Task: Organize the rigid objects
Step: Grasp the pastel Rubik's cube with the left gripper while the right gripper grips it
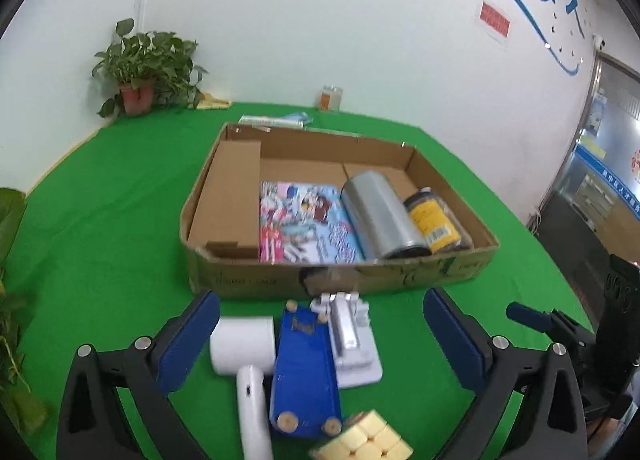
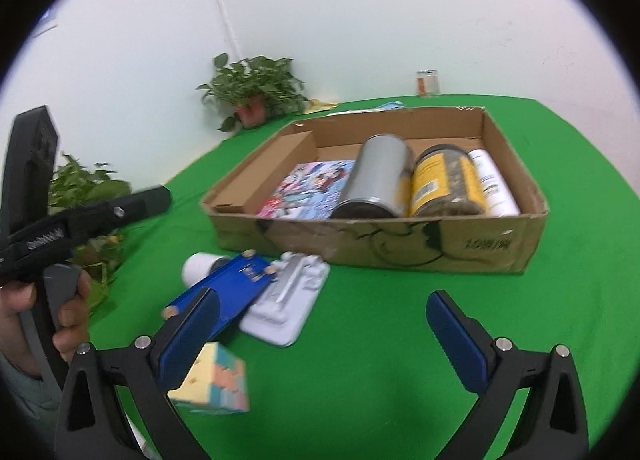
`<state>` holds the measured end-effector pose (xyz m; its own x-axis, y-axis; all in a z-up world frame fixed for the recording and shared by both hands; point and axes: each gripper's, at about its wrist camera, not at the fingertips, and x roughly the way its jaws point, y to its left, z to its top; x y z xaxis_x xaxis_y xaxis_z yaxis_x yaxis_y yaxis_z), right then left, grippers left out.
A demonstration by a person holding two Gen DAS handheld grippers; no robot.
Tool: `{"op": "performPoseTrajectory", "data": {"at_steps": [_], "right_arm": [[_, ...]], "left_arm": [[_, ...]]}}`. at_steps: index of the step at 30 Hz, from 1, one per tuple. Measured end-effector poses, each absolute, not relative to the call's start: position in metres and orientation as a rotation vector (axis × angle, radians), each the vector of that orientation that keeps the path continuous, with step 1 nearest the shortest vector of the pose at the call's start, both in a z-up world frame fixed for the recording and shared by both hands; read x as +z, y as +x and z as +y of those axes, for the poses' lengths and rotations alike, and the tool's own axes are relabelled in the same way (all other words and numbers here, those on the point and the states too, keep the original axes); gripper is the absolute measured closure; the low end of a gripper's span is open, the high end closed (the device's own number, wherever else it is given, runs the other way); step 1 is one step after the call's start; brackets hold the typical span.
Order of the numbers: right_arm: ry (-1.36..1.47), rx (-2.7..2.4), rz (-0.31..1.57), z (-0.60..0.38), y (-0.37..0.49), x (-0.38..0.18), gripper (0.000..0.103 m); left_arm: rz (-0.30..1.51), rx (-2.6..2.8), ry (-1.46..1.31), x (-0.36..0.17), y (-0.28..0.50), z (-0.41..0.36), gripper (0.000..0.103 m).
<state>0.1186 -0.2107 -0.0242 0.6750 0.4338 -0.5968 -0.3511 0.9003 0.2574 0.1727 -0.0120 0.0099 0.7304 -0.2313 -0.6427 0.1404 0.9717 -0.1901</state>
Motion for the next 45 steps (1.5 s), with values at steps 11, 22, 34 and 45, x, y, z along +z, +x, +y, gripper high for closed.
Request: {"op": "performPoseTrajectory", "data": {"at_steps": [11,22,34,45], "right_arm": [[0.007,0.764,0.875,-0.144,0.072,-0.063,0.0],[-0.01,0.867,0.918,-0.128,0.074,-0.081,0.041],[-0.004,0.826,0.94,-0.147,0.049,-0.078,0.043],[0.018,0.731,0.938,-0.18,0.059,-0.082,0.045]], "left_arm": [[0.944,-0.336,-0.304,-0.028,0.104,0.003,0.009],[1.137,-0.439,-0.485,-0.074,0.086,-0.011,0.053],[1.176,-0.514,-0.431,-0.077,0.084,-0.037,0.055],[1.261,-0.525,-0.502,-0.093,0.097,-0.038,0.055]]}}
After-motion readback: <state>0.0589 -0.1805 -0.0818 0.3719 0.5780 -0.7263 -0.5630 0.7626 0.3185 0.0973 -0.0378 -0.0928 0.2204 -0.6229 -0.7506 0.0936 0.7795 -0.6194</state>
